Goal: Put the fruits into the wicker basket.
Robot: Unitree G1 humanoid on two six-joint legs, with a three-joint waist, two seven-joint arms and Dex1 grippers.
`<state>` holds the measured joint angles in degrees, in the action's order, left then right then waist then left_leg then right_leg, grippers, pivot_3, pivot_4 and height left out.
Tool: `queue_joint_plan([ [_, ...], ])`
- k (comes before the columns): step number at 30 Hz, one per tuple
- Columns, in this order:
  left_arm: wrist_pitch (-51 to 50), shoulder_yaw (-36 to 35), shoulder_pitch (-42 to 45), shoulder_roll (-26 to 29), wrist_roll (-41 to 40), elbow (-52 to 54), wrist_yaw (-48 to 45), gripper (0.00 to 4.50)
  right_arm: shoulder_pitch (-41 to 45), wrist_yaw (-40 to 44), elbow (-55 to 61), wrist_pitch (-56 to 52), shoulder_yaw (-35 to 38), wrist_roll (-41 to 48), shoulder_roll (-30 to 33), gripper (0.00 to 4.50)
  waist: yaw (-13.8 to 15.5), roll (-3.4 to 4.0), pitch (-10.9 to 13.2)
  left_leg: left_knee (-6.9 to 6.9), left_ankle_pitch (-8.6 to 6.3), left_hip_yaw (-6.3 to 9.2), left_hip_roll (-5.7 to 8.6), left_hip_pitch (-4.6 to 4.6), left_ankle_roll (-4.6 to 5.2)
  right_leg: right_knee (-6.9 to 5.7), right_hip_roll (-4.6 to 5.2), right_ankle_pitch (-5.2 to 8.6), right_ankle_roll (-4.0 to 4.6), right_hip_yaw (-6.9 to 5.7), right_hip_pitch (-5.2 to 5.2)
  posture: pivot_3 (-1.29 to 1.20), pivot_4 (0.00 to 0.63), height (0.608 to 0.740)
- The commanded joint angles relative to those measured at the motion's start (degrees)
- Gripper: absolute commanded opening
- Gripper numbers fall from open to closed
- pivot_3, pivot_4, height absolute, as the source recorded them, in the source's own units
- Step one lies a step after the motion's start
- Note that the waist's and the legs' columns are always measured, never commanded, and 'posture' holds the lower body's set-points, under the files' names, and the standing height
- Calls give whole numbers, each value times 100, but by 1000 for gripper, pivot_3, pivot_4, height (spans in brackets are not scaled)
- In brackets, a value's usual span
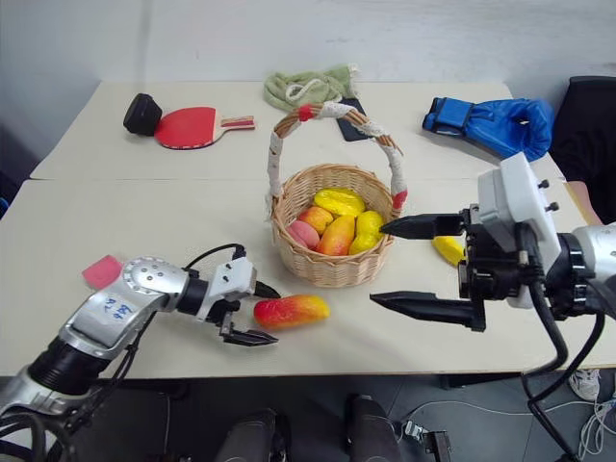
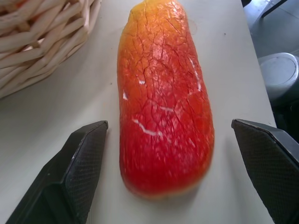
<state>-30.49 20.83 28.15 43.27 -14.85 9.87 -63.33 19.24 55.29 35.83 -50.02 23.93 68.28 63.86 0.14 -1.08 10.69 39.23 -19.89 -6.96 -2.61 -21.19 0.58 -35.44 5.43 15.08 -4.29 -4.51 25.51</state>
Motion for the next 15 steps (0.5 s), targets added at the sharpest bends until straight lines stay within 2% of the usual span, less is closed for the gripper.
queue_joint_plan([
  [1,220,-26,92,-36,181,-29,-49,3861,90,-116,47,44,155,109,95,4500,-2,0,0,0,1,0,1,1,-1,-2,1,0,0,0,0,0,150,740],
  [7,352,-280,-46,139,140,34,-211,2025,207,-159,-12,64,23,82,90,4500,-9,0,0,3,10,0,1,2,-13,-7,2,0,0,-1,0,0,150,740],
  [8,376,-355,-95,197,102,84,-240,1894,223,-156,-20,66,-2,71,85,4500,-16,0,0,3,13,0,1,2,-18,-7,2,0,0,0,0,0,150,740],
  [11,467,-769,-298,413,-202,357,-448,1880,272,-141,-59,71,-72,44,72,4500,-23,0,0,3,13,0,-1,2,-18,-7,4,0,0,0,0,0,150,740],
  [15,-96,-1850,-378,711,-1573,915,-979,1880,270,-78,-98,65,-114,22,71,4500,-19,0,0,3,13,6,-6,-2,-20,-7,11,1,1,4,1,0,150,740],
])
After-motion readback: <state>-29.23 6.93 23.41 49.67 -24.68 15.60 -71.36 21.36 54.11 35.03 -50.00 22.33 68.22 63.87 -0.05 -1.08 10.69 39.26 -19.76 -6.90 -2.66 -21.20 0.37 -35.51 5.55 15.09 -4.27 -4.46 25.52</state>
